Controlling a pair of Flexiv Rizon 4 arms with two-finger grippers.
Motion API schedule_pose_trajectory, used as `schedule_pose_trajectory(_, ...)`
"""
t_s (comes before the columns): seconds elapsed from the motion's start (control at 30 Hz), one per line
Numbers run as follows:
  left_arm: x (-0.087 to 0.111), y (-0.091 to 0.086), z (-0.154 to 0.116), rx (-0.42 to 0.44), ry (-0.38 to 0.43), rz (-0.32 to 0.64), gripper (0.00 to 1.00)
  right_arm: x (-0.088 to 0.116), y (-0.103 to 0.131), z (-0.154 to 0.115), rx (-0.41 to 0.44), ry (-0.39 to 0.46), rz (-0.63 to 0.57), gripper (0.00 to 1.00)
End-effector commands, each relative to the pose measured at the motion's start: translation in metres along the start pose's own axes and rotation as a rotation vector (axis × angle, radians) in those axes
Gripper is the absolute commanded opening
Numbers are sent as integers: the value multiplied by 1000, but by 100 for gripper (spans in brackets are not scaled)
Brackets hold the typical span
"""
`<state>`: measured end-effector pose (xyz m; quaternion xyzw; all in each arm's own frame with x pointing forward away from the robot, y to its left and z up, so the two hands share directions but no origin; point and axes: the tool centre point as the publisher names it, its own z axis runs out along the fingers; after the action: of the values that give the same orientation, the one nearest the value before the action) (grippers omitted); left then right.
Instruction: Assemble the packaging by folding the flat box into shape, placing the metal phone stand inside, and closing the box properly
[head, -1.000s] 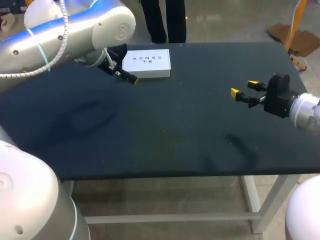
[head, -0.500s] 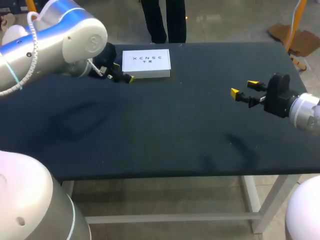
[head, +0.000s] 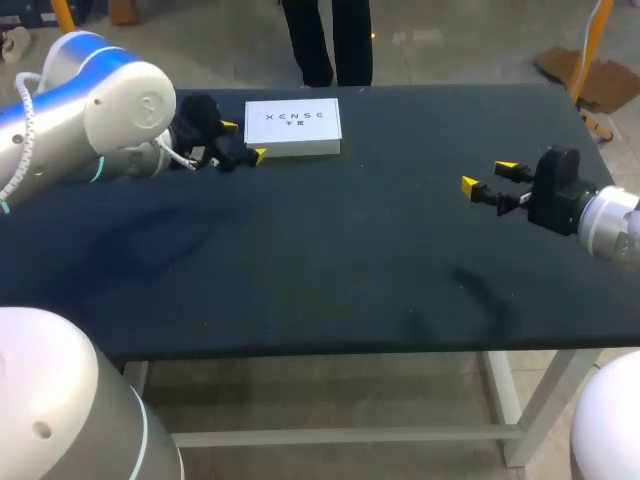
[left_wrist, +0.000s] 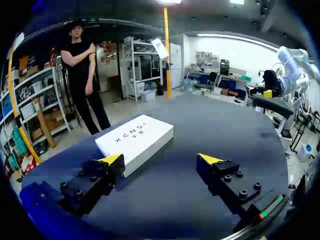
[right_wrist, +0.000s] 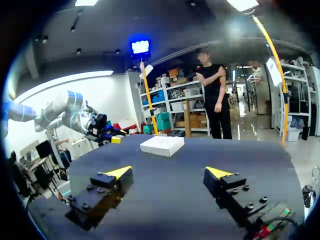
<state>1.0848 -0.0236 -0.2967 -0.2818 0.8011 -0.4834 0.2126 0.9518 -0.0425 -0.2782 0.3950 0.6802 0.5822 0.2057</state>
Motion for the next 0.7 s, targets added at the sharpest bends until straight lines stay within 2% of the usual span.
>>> schedule_pose_trajectory(0.03, -4, -1, -4, 124, 16, 15, 100, 0, -1, 0, -7, 0, -1, 100)
schedule_pose_trajectory(0.13, -3, -4, -6, 124, 19, 40, 100, 0, -1, 0, -7, 0, -1, 100)
schedule_pose_trajectory(0.33, 1, -9, -15, 127, 74, 121, 100, 0, -1, 0, -7, 0, -1, 100)
schedule_pose_trajectory(0.43, 0, -11, -17, 124, 67, 130, 100, 0, -1, 0, -7, 0, -1, 100)
schedule_pose_trajectory(0.7, -4, -19, -24, 140, 112, 185, 100, 0, -1, 0, -7, 0, -1, 100)
